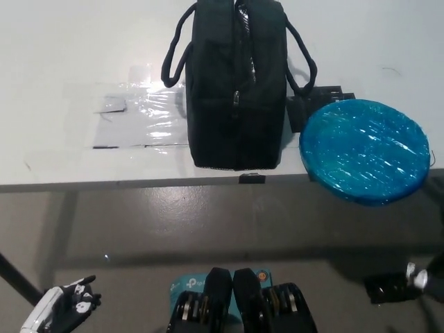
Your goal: The robot uses its right hand to pick up a stack of plates kept in the middle of the desk and put it inside a bag kept next to it
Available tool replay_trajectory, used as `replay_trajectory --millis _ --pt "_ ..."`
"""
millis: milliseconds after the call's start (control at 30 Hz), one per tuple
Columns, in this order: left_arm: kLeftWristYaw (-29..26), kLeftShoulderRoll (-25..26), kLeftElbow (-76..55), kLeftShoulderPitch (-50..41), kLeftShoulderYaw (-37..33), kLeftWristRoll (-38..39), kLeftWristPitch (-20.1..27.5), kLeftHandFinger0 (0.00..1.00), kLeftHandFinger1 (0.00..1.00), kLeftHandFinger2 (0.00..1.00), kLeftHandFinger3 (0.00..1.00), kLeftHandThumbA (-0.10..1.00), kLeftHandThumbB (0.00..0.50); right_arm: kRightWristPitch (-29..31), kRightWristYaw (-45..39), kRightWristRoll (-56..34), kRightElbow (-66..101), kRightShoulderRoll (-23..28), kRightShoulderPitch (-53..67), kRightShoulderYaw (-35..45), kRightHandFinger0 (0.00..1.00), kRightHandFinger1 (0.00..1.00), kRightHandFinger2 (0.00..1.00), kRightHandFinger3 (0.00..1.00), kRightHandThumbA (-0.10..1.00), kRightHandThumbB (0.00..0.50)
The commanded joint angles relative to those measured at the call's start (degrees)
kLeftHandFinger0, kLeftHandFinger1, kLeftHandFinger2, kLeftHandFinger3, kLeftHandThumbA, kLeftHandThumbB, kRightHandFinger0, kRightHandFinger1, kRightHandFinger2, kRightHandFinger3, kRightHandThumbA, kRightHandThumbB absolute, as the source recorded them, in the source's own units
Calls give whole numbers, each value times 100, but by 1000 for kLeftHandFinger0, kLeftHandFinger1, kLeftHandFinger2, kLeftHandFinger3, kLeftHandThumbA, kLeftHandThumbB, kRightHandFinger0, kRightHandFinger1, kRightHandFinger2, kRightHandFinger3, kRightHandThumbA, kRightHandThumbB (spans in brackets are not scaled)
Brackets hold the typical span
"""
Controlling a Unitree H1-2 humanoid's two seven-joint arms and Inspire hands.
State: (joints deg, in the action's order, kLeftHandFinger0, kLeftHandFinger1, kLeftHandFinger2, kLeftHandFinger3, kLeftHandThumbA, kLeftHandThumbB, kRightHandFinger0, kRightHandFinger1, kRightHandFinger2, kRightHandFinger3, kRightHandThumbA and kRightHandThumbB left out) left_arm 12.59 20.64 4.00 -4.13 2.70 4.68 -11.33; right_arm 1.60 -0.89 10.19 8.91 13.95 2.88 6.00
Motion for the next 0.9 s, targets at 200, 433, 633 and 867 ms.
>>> replay_trajectory --millis 200,433,633,867 --pt "188 246 -304 -43 74 81 -44 770 776 915 998 -100 211 -908 138 2665 2023 -21 -77 -94 1000 1000 1000 1000 689 500" --pt "261 285 -167 -7 54 94 123 795 787 917 987 -100 222 -953 -99 3246 2133 219 -242 -186 1000 1000 1000 1000 714 500" --pt "282 313 -163 49 75 97 49 789 776 918 989 -100 222 -623 -249 3301 2081 339 -486 -504 1000 1000 1000 1000 769 500" --pt "276 332 -307 71 93 69 -156 808 793 925 1000 -100 218 -903 -1071 3759 1871 745 -1063 -1069 1000 1000 1000 1000 852 500"
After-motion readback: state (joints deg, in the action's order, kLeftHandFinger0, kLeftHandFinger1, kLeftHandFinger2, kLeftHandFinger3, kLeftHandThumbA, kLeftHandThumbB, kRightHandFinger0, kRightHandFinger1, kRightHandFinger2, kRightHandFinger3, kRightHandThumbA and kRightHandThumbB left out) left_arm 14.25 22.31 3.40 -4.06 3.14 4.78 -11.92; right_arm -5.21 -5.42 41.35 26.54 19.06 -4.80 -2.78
